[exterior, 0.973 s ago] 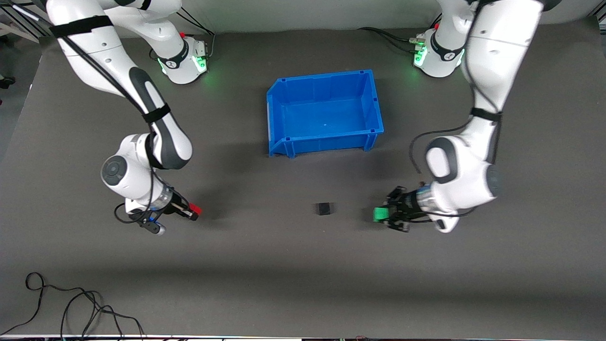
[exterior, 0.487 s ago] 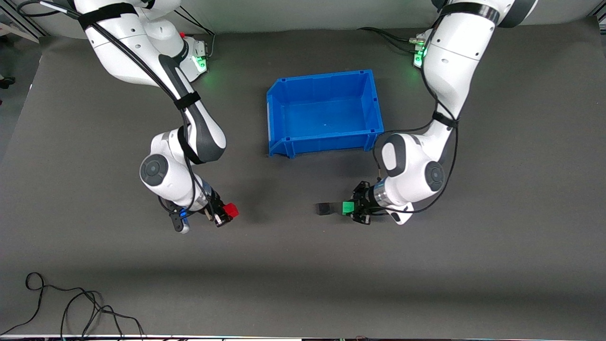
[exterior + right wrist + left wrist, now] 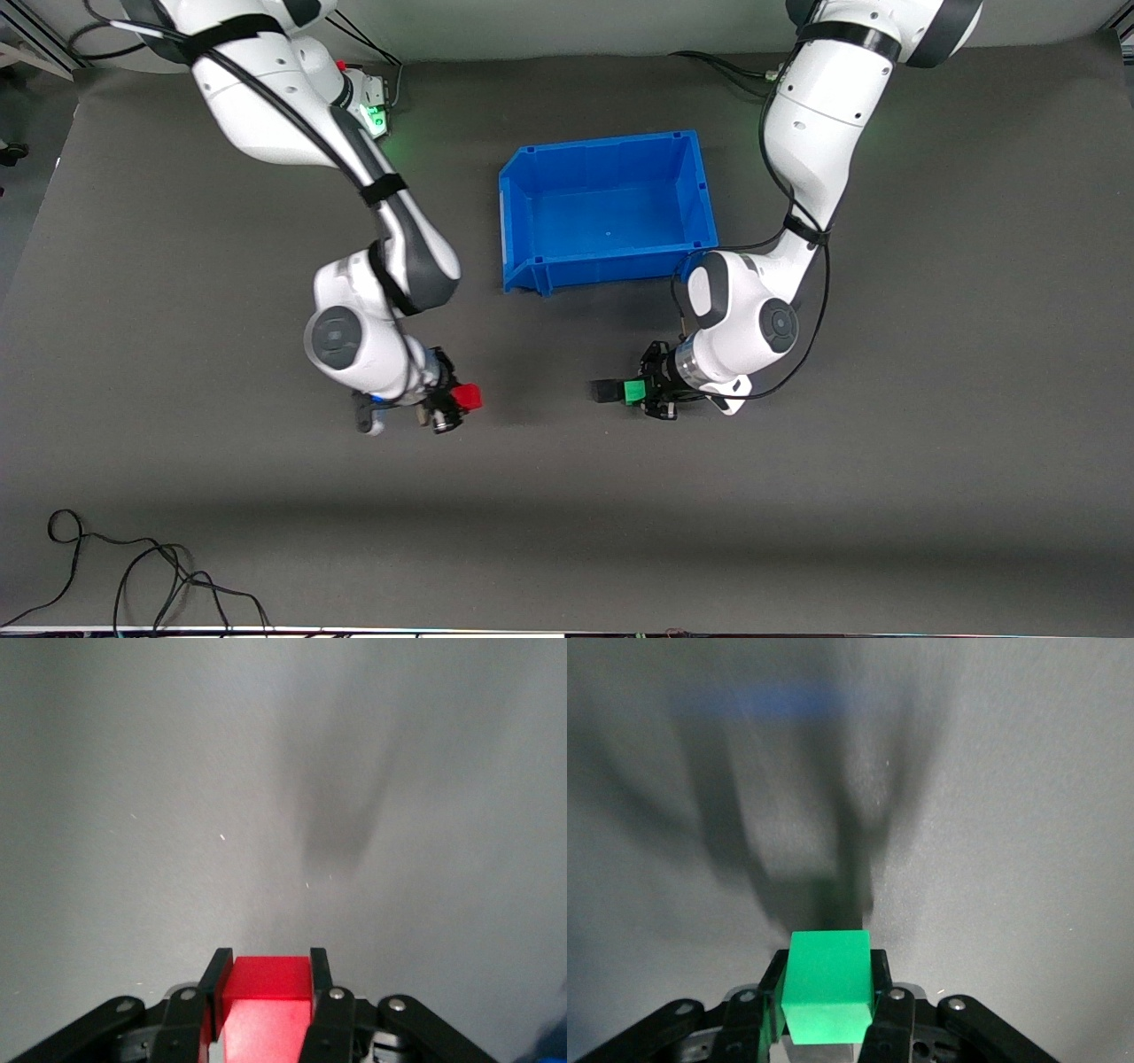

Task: Attach green and red cubes to black cube
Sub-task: 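Carry the red cube and green cube toward the black cube, then lower both cubes against the black cube's sides and press together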

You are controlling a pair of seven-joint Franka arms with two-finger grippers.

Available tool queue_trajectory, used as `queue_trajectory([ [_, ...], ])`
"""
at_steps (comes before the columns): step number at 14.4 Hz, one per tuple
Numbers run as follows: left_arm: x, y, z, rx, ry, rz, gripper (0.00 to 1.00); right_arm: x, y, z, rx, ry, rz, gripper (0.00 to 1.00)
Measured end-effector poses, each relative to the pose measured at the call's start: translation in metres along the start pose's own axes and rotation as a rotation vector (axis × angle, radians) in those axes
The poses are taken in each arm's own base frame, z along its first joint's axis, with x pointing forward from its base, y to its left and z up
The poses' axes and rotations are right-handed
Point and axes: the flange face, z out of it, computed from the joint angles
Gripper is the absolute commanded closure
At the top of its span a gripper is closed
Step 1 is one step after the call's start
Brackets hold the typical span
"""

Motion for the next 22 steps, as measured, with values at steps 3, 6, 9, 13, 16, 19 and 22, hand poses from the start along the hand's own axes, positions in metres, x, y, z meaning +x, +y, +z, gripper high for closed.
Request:
queue_trajectory([
  [3,-0.008,-0.003,0.010,-0.007,0.001,-0.013,0.81,-0.035,-0.001,0.022,0.000,0.019,0.049,1.00],
  [6,-0.019,-0.006,0.015,-0.013,-0.004,-0.027,0.81,-0.057,-0.010,0.038,0.016,0.018,0.115,1.00],
  [9,-0.035,-0.010,0.021,-0.012,-0.013,-0.026,0.81,-0.081,-0.011,0.061,0.018,0.024,0.155,1.00],
  [13,-0.051,-0.020,0.032,-0.025,-0.015,-0.008,0.81,-0.099,-0.010,0.085,0.020,0.037,0.194,1.00],
  [16,-0.051,-0.022,0.035,-0.030,-0.011,-0.007,0.80,-0.109,-0.009,0.095,0.020,0.038,0.184,1.00],
  [19,-0.052,-0.022,0.036,-0.030,-0.012,-0.005,0.80,-0.119,-0.005,0.100,0.019,0.040,0.176,1.00],
  [22,-0.052,-0.022,0.037,-0.031,-0.011,-0.005,0.80,-0.121,-0.004,0.101,0.020,0.043,0.173,1.00],
])
